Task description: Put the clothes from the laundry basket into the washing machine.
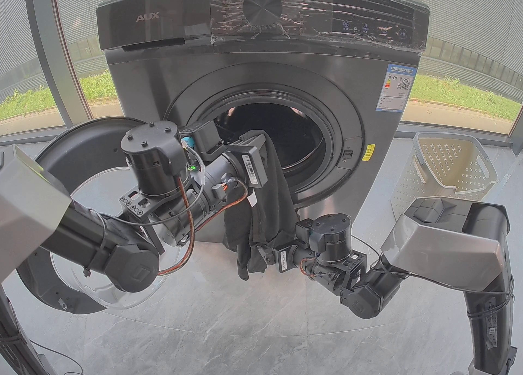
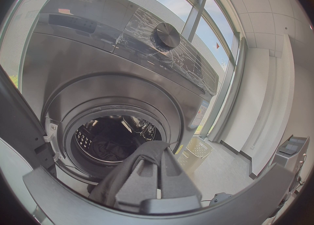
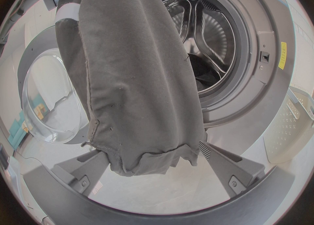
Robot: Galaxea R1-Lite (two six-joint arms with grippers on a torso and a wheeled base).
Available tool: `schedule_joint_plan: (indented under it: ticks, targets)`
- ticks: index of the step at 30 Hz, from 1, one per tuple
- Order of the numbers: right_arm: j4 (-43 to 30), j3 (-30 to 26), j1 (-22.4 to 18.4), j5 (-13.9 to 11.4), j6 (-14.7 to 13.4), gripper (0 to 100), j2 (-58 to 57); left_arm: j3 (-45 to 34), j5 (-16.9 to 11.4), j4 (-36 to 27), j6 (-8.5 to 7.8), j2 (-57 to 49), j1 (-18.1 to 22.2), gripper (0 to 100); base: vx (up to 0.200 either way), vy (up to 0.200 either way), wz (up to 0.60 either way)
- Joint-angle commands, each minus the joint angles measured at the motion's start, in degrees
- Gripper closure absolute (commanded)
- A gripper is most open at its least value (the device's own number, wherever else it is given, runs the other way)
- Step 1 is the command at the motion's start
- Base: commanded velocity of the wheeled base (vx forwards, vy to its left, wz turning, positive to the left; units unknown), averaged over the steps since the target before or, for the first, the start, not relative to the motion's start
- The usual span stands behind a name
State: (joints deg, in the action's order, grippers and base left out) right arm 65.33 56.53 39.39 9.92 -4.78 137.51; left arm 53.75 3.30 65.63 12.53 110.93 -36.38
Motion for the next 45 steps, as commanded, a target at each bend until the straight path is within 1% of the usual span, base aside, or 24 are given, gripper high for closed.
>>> schedule_joint_plan:
  ticks: [1,11,14,15,22,25,27,29,30,35,36,45]
  targets:
    - [0.1,0.5,0.3,0.0,-0.1,0,0.0,-0.1,0.0,0.0,0.04,-0.1,-0.1,100,0.000,0.000,0.00]
    - [0.6,3.1,1.2,-0.2,-0.2,0,2.2,-0.3,0.1,0.2,-0.05,-0.2,-0.1,100,0.000,0.000,0.00]
    - [0.9,3.8,1.2,-0.1,-0.4,0,2.9,-0.3,0.9,0.2,-0.05,-0.2,-0.1,100,0.000,0.000,0.00]
    - [0.9,3.9,1.2,0.0,-0.6,100,2.9,-0.3,1.0,0.2,-0.05,-0.2,-0.1,100,0.000,0.000,0.00]
    - [0.9,3.3,1.2,0.0,-1.0,100,1.9,-0.2,1.1,0.2,-0.05,-0.1,0.1,100,0.000,0.000,0.00]
    - [0.9,1.5,1.0,0.0,-1.1,100,0.0,-0.3,1.1,0.2,-0.05,-0.1,0.2,100,0.000,0.000,0.00]
    - [0.7,-0.9,0.6,0.0,-1.1,100,-2.2,-0.2,1.1,0.2,-0.05,0.0,0.7,100,0.000,0.000,0.00]
    - [0.7,-0.9,0.6,0.0,-1.1,100,-2.2,-0.2,1.1,0.2,-0.05,0.0,0.7,100,0.000,0.000,0.00]
    - [0.9,-2.5,0.3,0.0,-1.1,100,-2.9,-0.2,1.1,0.2,-0.14,-0.1,0.8,100,0.000,0.000,0.00]
    - [0.9,-2.5,0.8,0.0,-1.2,100,-2.2,-0.3,1.2,0.2,-0.05,-0.3,0.5,100,0.000,0.000,0.00]
    - [0.8,-2.4,1.0,0.0,-1.3,0,-2.1,-0.3,1.2,0.3,-0.05,-0.4,0.4,100,0.000,0.000,0.00]
    - [0.7,0.3,1.1,0.0,-1.4,0,-0.5,-0.8,1.4,0.1,-0.05,-1.2,0.2,100,0.000,0.000,0.00]
